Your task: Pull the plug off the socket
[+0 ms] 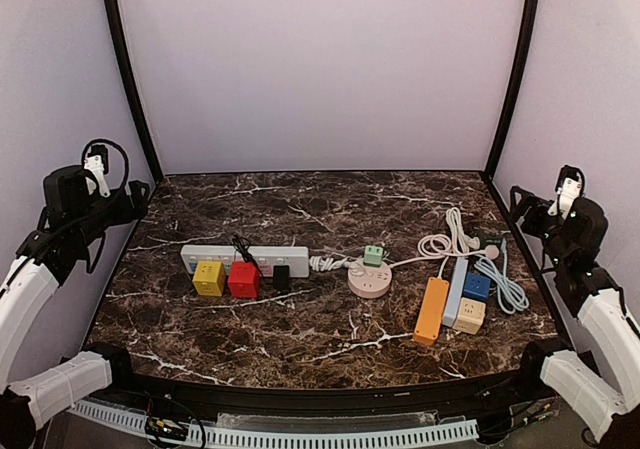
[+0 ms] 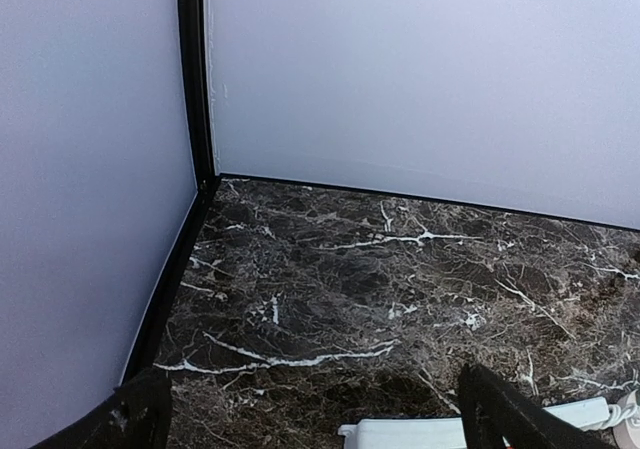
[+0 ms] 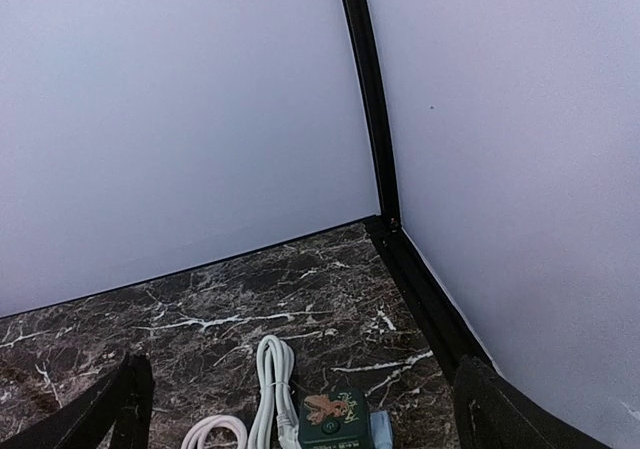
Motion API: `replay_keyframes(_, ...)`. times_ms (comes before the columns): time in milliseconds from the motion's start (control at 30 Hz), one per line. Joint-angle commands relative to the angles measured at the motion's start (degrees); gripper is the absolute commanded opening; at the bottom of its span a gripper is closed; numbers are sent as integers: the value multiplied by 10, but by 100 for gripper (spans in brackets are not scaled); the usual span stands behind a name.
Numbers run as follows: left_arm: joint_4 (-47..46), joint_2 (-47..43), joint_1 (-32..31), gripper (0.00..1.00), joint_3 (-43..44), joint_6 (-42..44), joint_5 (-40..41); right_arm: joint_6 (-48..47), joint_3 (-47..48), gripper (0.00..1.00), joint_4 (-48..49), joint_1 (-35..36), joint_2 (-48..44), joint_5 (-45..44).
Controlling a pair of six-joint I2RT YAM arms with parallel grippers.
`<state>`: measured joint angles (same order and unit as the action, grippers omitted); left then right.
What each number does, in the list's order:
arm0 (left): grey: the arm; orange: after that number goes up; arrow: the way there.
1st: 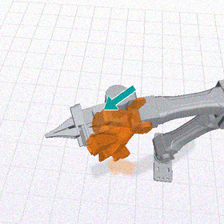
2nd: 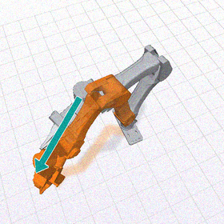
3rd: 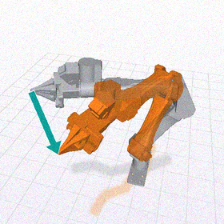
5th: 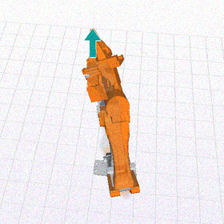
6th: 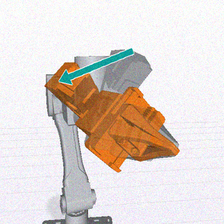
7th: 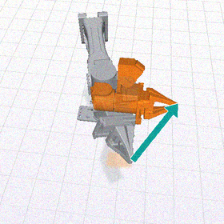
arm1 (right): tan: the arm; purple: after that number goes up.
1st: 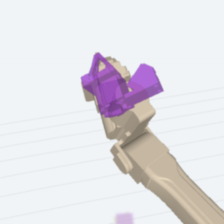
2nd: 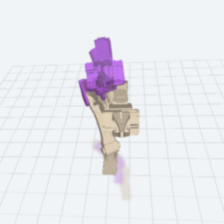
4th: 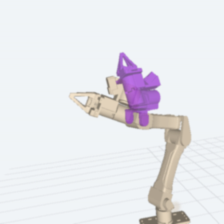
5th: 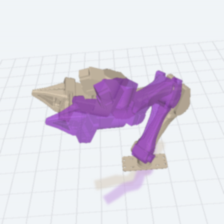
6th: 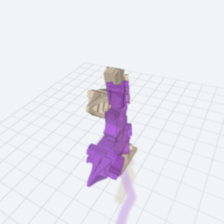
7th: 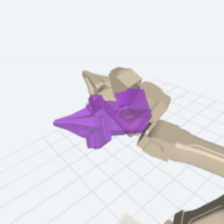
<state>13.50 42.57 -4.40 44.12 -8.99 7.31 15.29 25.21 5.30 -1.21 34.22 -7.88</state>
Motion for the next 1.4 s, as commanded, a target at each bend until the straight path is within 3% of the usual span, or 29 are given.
replay_keyframes(0,11,3,-3,100,7,-3,-4,-4,-3,99,8,-4,-9,0)
replay_keyframes(333,-8,2,-3,100,-10,-7,-41,2,2,98,-5,-3,-13,36)
replay_keyframes(667,10,130,-22,100,-25,-45,-234,20,-8,99,-20,0,21,191)
replay_keyframes(900,40,240,-72,100,21,23,-306,0,-58,99,32,27,34,220)
replay_keyframes(1133,42,236,-143,100,39,130,-267,-3,-97,99,87,35,45,232)
replay_keyframes(1367,63,293,-195,100,77,245,-270,3,-113,99,100,42,24,244)
